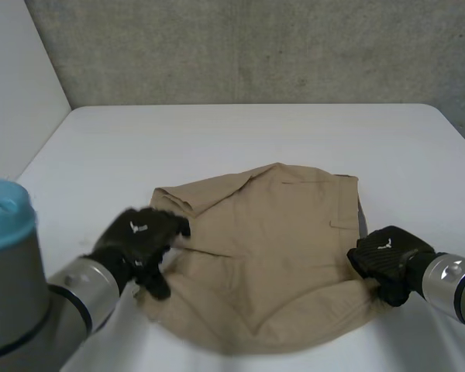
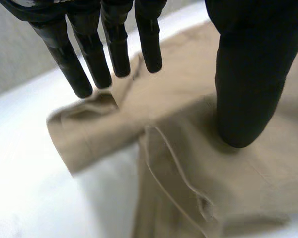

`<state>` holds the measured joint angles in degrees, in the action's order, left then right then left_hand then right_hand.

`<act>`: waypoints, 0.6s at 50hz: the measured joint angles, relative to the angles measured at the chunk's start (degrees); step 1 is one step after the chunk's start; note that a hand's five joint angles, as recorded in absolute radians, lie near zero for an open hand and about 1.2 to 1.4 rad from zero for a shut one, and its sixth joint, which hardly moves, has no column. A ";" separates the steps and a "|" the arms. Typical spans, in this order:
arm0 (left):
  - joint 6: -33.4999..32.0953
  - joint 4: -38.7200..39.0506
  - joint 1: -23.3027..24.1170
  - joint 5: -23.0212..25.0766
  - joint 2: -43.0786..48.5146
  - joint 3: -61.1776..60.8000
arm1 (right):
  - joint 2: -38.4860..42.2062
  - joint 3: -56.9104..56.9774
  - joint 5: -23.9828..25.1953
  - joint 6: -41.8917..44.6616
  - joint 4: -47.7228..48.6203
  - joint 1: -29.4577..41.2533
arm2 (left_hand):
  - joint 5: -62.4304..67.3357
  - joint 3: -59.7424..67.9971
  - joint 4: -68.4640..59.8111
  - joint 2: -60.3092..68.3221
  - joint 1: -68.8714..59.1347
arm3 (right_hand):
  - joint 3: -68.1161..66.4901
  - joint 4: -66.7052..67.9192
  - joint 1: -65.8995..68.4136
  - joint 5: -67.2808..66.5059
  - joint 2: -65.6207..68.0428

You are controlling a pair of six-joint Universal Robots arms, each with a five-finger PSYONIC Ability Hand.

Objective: Fold the shorts.

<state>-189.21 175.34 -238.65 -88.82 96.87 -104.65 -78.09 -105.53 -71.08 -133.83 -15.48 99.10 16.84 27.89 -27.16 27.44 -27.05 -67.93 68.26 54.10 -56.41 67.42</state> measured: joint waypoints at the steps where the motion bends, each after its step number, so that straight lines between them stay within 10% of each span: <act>1: 0.00 0.00 0.00 0.00 0.00 0.00 | 0.00 0.00 0.00 0.00 0.00 0.00 | 0.00 0.00 0.00 0.00 0.00 | 0.00 0.00 0.00 0.00 0.00; 9: -0.74 -1.25 -2.77 3.94 -3.49 9.77 | -0.04 -0.18 0.06 -0.16 2.38 -1.00 | -8.48 -8.46 8.12 -8.52 6.88 | 0.00 0.00 0.00 0.00 0.00; 30: -0.72 7.72 -4.85 6.93 38.38 40.06 | 1.89 -0.56 0.06 -0.45 4.23 -0.65 | -12.01 -12.32 11.63 -12.03 10.91 | 0.00 0.00 0.00 0.00 0.00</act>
<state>-189.94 183.06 -243.49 -81.90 135.25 -64.59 -76.20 -106.09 -71.02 -134.28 -11.24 98.44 4.83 15.57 -15.52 15.41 -16.14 -67.93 68.26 54.10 -56.42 67.42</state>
